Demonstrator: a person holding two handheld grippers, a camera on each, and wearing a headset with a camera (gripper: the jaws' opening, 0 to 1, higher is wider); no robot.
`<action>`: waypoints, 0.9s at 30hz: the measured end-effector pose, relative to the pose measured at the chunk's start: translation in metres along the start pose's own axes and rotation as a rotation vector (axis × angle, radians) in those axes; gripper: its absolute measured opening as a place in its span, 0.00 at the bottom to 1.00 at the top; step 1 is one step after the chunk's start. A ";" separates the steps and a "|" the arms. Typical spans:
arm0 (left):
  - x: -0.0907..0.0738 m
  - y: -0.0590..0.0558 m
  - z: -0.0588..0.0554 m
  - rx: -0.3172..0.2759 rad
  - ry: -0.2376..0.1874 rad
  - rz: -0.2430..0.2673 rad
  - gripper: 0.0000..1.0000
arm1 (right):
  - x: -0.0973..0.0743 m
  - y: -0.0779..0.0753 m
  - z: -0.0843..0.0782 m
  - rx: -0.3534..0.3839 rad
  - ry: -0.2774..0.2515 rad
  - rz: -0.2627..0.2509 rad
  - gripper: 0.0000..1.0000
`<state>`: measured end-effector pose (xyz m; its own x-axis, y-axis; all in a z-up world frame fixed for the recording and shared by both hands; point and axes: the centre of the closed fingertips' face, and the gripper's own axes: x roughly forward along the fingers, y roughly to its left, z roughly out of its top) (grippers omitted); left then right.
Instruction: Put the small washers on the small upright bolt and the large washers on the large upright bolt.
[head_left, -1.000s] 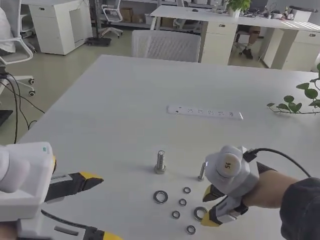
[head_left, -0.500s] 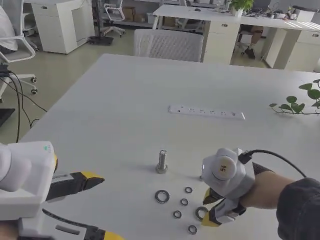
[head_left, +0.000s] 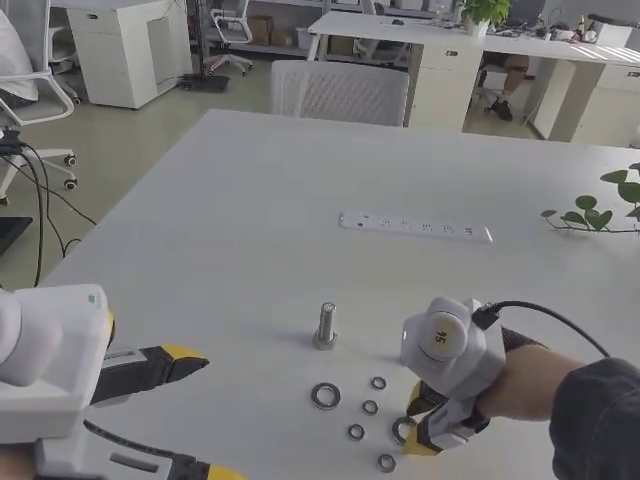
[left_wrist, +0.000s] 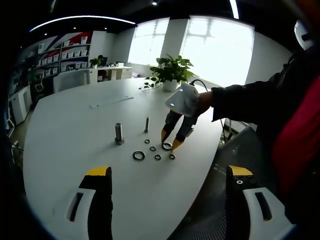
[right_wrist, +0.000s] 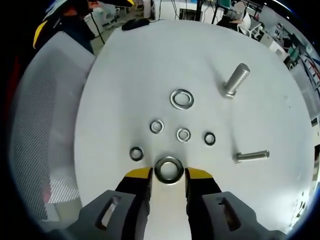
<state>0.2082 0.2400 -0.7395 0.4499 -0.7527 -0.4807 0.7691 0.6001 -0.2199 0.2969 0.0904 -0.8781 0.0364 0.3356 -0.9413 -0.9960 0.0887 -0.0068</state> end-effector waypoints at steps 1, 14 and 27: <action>0.000 0.000 0.000 0.000 -0.001 0.000 0.95 | 0.000 0.000 0.000 0.000 0.001 0.000 0.28; 0.000 0.004 0.006 0.013 -0.024 0.014 0.95 | -0.001 -0.002 0.000 0.003 0.005 -0.005 0.26; -0.004 0.008 0.023 0.033 -0.112 0.038 0.95 | -0.002 -0.003 -0.001 -0.003 0.011 -0.008 0.25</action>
<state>0.2233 0.2413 -0.7196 0.5257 -0.7562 -0.3896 0.7640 0.6211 -0.1747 0.2998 0.0887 -0.8760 0.0431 0.3247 -0.9448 -0.9960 0.0884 -0.0150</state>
